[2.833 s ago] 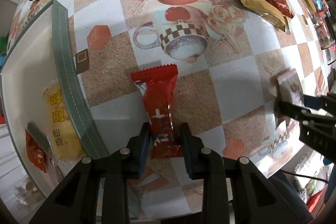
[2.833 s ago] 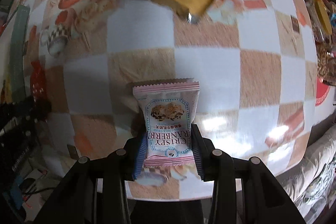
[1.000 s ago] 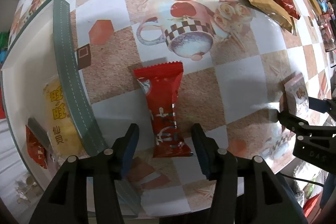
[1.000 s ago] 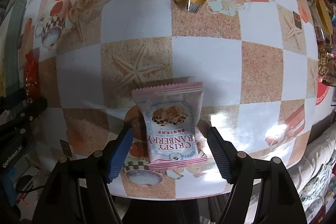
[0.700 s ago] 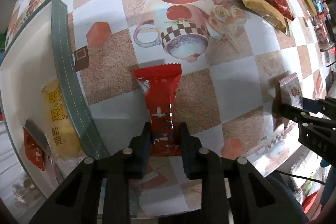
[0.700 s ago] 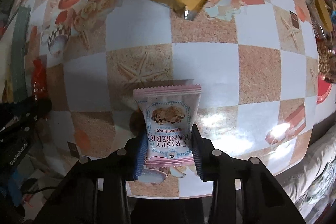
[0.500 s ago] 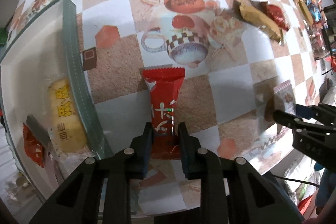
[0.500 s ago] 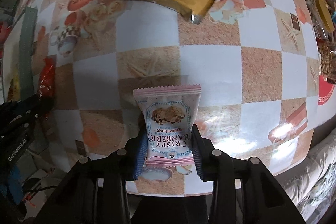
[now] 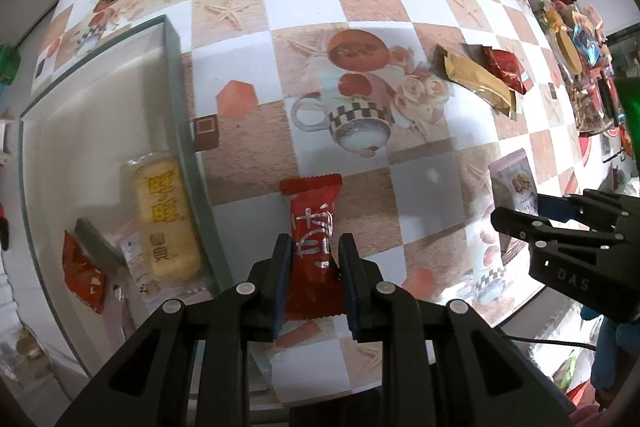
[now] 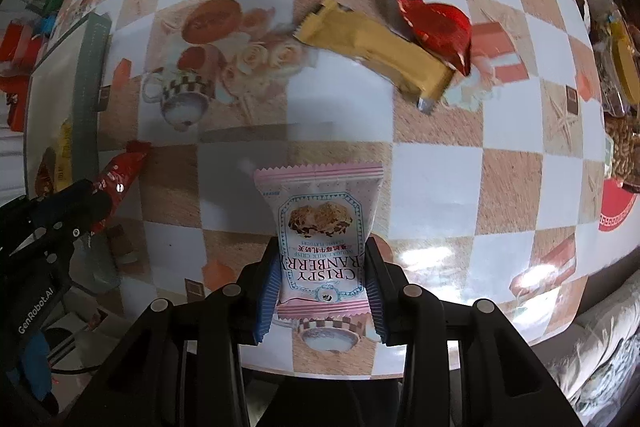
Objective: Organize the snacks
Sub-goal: 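Carry the red packet and cranberry packet over the white tray with both tools, then open both tools to drop the snacks into the white tray, then move both tools back toward the snack pile, then grasp a red packet with the left tool while the right tool grasps a gold bar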
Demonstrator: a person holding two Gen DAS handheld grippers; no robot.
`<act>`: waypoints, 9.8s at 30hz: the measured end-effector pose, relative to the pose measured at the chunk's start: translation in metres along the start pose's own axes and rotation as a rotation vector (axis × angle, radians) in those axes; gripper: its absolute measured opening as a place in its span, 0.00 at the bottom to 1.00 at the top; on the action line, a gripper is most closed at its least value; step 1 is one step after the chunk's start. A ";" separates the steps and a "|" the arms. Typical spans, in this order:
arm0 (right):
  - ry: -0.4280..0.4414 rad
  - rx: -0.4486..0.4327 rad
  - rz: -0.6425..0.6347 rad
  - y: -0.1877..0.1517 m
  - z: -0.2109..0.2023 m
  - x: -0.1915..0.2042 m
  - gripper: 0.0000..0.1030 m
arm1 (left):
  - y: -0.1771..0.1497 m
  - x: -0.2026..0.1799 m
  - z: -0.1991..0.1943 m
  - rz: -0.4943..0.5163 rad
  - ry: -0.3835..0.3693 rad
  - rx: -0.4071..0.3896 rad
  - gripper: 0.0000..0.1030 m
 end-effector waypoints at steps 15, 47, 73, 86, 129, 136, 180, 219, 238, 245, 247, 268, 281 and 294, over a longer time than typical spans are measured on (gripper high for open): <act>-0.012 0.003 -0.013 -0.003 -0.004 0.007 0.39 | 0.001 0.020 0.030 -0.074 -0.006 0.102 0.46; -0.008 -0.075 -0.169 0.031 -0.062 0.084 0.39 | 0.003 0.043 -0.057 -0.135 -0.013 -0.126 0.21; -0.033 -0.090 -0.372 0.064 -0.067 0.199 0.39 | -0.018 0.137 -0.065 -0.275 -0.003 -0.141 0.21; -0.001 -0.059 -0.412 0.079 -0.062 0.246 0.39 | -0.019 0.160 -0.048 -0.312 -0.007 -0.103 0.21; 0.034 0.025 -0.382 0.086 -0.036 0.242 0.93 | -0.032 0.164 -0.037 -0.341 0.048 -0.047 0.76; 0.040 0.027 -0.273 0.085 -0.038 0.183 1.00 | -0.019 0.135 -0.042 -0.271 0.075 -0.043 0.76; -0.014 0.113 0.125 0.026 0.022 -0.160 1.00 | 0.141 -0.207 -0.003 0.042 -0.102 0.136 0.77; -0.018 0.107 0.167 -0.004 0.027 -0.144 1.00 | 0.036 -0.109 0.016 0.131 0.090 0.109 0.48; -0.144 -0.030 -0.207 0.107 -0.023 -0.078 0.93 | 0.004 -0.046 0.000 0.006 0.046 0.071 0.72; -0.112 -0.015 -0.125 0.098 -0.036 -0.088 0.33 | 0.004 -0.057 0.013 -0.003 0.019 0.091 0.72; -0.076 0.004 -0.073 0.085 -0.034 -0.097 0.32 | 0.008 -0.056 0.015 0.007 0.011 0.090 0.72; 0.039 0.015 0.113 0.009 -0.039 -0.143 0.83 | -0.002 -0.013 0.000 -0.264 -0.178 0.162 0.76; -0.018 0.036 0.084 0.065 -0.020 -0.114 0.83 | 0.023 -0.028 0.018 -0.164 -0.084 0.135 0.52; -0.057 0.045 0.062 0.089 0.000 -0.088 0.68 | 0.018 -0.036 0.031 -0.164 -0.048 0.144 0.54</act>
Point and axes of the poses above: each gripper's, at about its wrist camera, not at the fingertips, and z roughly the way its jaws point, x to its left, y to its top, the point moved 8 cm from there along z, roughly the way its jaws point, and after that the axes turned 10 degrees about x, right-handed, at the moved point
